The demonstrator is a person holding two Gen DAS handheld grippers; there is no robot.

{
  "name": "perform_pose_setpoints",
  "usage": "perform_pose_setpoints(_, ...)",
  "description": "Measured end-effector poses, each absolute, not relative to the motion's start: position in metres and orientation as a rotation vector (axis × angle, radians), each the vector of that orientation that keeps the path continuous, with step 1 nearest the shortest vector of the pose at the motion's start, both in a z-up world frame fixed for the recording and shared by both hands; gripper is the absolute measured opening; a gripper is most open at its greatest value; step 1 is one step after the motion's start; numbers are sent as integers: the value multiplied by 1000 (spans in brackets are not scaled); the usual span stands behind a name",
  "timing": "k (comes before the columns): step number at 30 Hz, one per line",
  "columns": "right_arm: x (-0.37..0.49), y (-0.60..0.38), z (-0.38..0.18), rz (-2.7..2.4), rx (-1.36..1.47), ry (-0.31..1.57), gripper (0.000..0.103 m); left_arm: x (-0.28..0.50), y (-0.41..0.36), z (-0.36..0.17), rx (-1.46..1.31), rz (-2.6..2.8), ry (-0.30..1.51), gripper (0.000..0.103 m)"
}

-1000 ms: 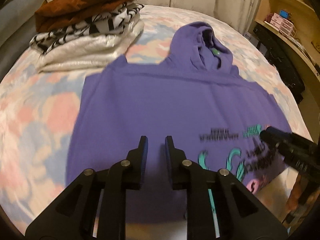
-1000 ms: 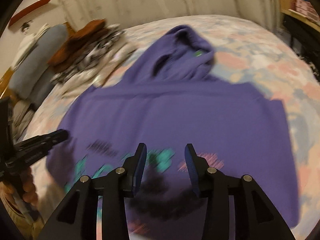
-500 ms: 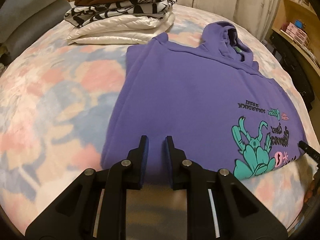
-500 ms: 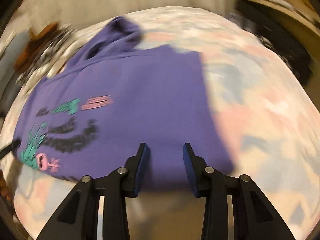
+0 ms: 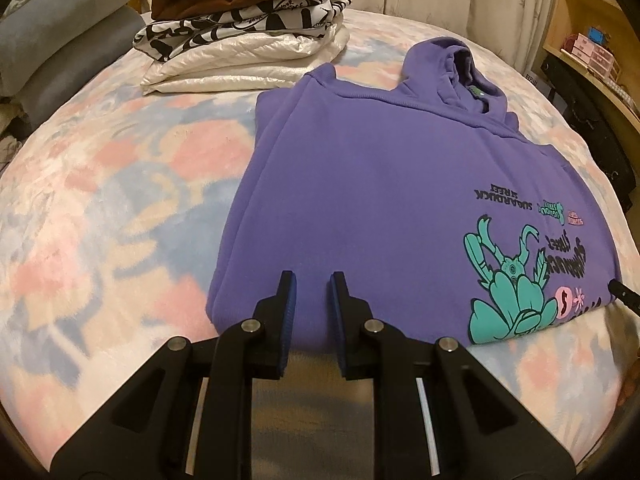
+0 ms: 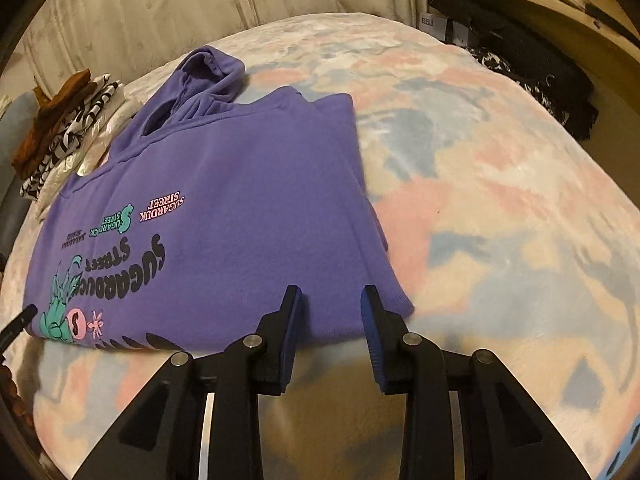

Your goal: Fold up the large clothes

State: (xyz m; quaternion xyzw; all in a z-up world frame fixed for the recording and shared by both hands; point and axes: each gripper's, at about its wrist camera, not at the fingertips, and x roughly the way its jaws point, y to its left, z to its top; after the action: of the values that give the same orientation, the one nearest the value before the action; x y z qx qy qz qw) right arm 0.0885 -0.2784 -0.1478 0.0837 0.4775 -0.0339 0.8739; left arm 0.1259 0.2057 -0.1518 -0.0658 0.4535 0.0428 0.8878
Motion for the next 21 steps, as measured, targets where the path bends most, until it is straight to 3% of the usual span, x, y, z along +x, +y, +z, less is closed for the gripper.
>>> perform_pose_setpoints(5, 110, -278, -151, -68, 169, 1024, 33, 129, 212, -151, -246, 36, 953, 37)
perform_pose_setpoints(13, 125, -273, -141, -28, 136, 1084, 36, 139, 206, -134, -221, 29, 994, 41)
perform_pose_setpoints(21, 171, -269, -70, 48, 51, 1031, 36, 181, 183, -58, 32, 20, 887, 48)
